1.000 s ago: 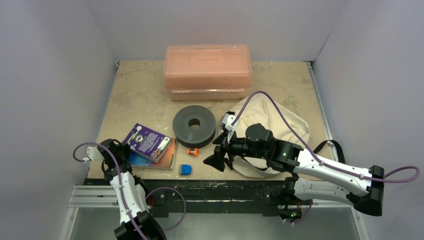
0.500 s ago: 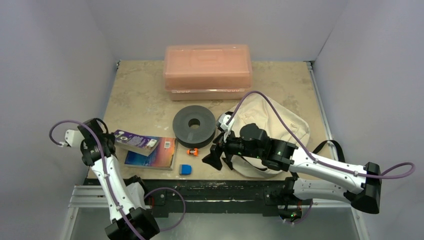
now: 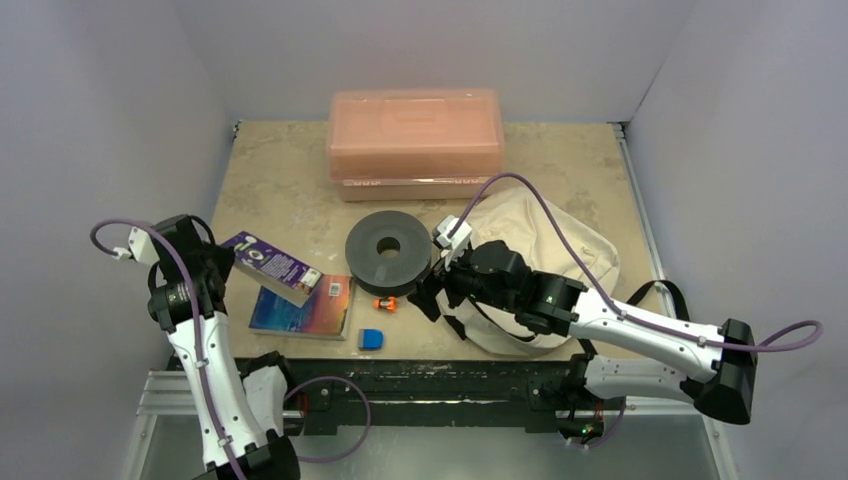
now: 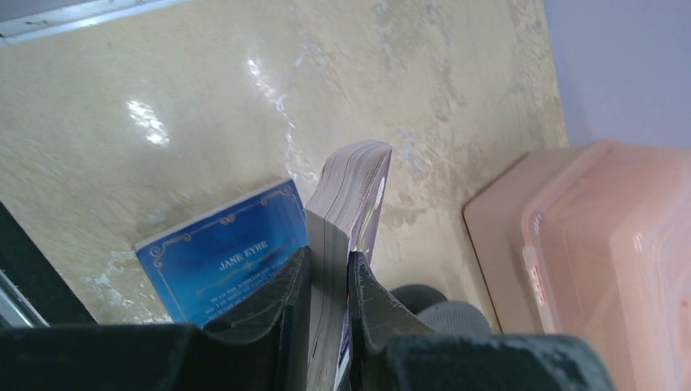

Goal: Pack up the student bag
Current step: Pick up the book from the center of the board.

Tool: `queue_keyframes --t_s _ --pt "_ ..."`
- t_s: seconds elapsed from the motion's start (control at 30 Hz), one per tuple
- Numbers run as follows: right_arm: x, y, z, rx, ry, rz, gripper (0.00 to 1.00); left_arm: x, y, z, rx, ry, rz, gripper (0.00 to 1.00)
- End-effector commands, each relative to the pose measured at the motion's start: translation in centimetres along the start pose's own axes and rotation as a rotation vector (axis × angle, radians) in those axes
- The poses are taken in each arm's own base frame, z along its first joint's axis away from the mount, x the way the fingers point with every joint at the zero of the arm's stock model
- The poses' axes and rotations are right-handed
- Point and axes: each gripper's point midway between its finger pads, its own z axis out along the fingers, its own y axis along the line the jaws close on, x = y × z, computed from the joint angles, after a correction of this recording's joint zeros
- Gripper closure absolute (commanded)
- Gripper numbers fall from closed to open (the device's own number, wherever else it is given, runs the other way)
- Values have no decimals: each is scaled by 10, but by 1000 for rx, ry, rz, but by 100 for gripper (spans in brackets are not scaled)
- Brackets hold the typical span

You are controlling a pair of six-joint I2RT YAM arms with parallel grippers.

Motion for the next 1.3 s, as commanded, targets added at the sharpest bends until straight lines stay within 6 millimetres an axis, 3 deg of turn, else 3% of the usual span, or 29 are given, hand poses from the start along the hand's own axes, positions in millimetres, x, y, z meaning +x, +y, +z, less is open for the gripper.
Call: queue_keyframes --t_s 0.0,0.2,0.37,0.6,0.73,0.9,1.0,1.07,1.27 --pt "-32 -7 8 54 -84 -50 1 0 -44 -32 185 43 20 100" --pt "-55 25 14 -77 -242 -179 1 43 -79 -54 348 306 -28 100" --pt "-62 48 16 -43 -368 -388 1 71 -91 -72 438 437 -36 100" --pt "-40 86 51 64 -336 -680 1 96 -95 -85 488 546 -21 100" --pt "-31 92 63 177 -337 -765 1 103 -98 -90 509 587 -16 100" --pt "-31 66 75 443 -330 -787 1 109 -98 -94 520 618 -3 100" --pt "-33 60 73 525 -372 -795 3 114 -98 -94 518 640 -5 100" --pt "-35 65 72 504 -395 -795 11 117 -96 -91 503 650 -13 100" --pt "-34 80 70 351 -416 -738 64 122 -96 -86 464 680 -51 100"
